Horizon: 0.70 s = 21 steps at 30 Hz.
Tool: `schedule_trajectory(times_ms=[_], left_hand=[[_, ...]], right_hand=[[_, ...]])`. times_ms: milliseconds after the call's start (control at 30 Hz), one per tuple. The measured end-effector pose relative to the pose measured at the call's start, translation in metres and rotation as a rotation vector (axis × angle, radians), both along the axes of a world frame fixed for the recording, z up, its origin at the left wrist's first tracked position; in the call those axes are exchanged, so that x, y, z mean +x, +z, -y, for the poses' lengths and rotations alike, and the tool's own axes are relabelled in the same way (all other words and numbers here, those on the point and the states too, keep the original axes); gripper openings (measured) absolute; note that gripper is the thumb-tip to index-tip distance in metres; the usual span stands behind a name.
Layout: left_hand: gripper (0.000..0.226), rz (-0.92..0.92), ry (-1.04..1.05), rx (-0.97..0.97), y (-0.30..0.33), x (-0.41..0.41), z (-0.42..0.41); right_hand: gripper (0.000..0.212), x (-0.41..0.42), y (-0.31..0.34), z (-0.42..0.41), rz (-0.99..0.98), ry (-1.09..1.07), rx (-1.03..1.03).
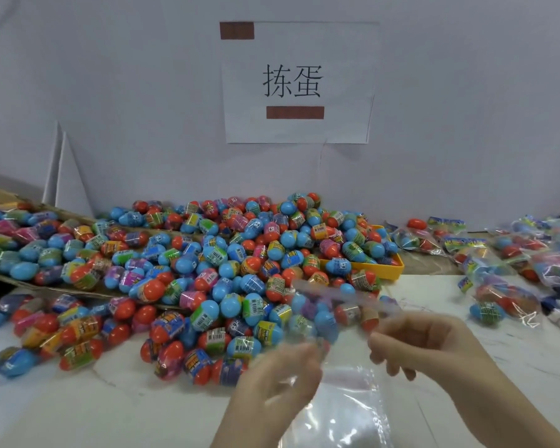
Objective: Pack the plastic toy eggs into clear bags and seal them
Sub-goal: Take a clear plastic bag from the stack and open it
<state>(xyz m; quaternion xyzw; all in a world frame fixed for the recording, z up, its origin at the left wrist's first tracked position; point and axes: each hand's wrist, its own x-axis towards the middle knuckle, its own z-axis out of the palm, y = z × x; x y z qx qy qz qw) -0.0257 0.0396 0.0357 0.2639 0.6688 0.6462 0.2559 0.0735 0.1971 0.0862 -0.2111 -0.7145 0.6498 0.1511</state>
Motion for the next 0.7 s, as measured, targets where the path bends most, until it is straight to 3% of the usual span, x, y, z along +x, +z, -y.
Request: schedule_trajectory(times_ms=[67,233,433,533,700], left_hand=[[0.028,0.118,-0.085,0.092,0.019,-0.001,-0.001],[0.014,0.103,0.024,0.187,0.036,0.0,0.002],[0.014,0.124,-0.022,0.121,0.037,0.003,0.009],[0.017,0.171,-0.041,0.117,0.038,0.001,0.009],[0.035,0.274,0.017,0.152,0.034,0.0,0.013]], right_hand=[[0.028,-0.004,0.006,0.003,-0.067,0.051,-0.018],[0.057,-0.006,0.007,0.011,-0.153,0.112,-0.107],[0.026,-0.008,0.007,0.02,-0.238,0.032,-0.07],[0.028,-0.01,0.007,0.025,-0.256,0.005,-0.048],[0.05,-0.011,0.014,0.026,-0.42,-0.143,0.124]])
